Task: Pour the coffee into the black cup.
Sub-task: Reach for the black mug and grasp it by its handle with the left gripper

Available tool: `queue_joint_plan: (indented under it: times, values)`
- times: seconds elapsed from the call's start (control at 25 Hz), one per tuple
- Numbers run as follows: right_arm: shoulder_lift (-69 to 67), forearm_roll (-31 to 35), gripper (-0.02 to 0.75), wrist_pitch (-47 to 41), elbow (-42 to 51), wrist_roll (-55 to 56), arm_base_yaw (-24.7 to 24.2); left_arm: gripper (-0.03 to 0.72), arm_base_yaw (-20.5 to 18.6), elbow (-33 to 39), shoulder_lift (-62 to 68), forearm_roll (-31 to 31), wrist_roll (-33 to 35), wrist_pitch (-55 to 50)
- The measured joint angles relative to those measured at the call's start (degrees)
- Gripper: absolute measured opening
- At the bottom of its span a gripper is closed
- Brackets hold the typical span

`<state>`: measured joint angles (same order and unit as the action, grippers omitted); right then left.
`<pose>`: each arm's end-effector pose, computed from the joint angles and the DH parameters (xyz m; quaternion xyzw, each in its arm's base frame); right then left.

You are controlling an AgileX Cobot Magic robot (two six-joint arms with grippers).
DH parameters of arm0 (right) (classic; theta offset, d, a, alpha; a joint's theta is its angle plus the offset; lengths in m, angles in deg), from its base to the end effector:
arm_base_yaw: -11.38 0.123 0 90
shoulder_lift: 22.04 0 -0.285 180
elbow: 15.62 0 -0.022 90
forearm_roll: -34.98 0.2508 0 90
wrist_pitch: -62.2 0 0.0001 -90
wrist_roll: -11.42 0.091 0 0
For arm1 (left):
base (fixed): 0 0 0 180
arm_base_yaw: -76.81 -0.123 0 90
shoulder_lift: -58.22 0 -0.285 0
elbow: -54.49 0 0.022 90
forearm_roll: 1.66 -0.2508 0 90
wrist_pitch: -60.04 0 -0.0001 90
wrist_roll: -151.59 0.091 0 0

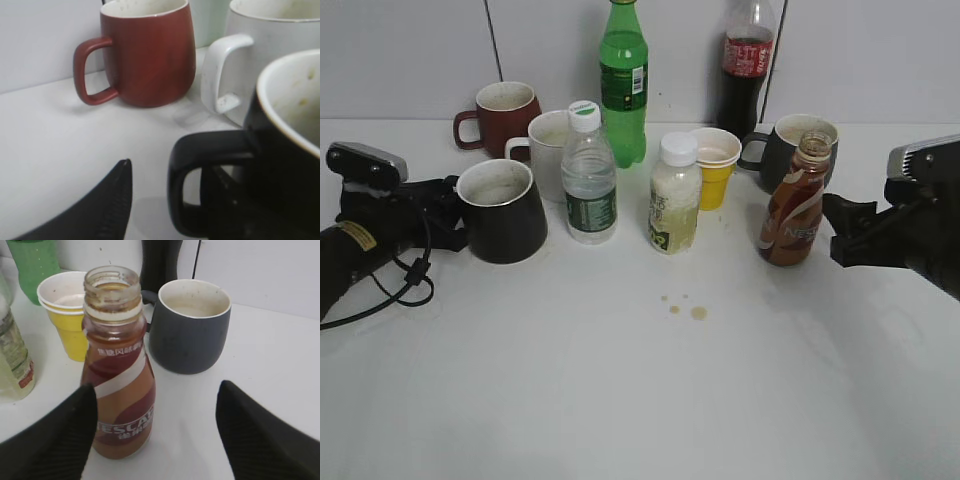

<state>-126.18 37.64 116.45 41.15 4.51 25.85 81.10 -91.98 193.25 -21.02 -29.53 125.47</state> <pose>0.2521 0.0615 0.1433 -0.1270 0.7921 0.0324 0.5962 0.3539 -0.0540 0.0613 0.1711 0.7677 -0.1052 0.6085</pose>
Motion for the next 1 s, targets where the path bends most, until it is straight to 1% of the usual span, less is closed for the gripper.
queue_joint_plan:
  times: [0.24,0.4,0.52,0.8,1.0]
  values:
    - [0.0,-0.1,0.554,0.0,0.0,0.2,0.0,0.349,0.0,-2.6,0.9,-1.0,0.0,-0.2]
    - [0.0,-0.1,0.554,0.0,0.0,0.2,0.0,0.349,0.0,-2.6,0.9,-1.4,0.0,-0.3]
    - [0.0,-0.1,0.554,0.0,0.0,0.3,0.0,0.348,-0.2,-2.2,0.5,-3.1,0.0,-0.5]
    - [0.0,-0.1,0.554,0.0,0.0,0.4,0.0,0.348,-0.2,-0.3,-2.1,-3.3,0.0,-1.2]
    - [0.0,-0.1,0.554,0.1,0.0,0.3,0.0,0.348,-0.4,-1.7,-1.5,-3.3,0.0,-2.1]
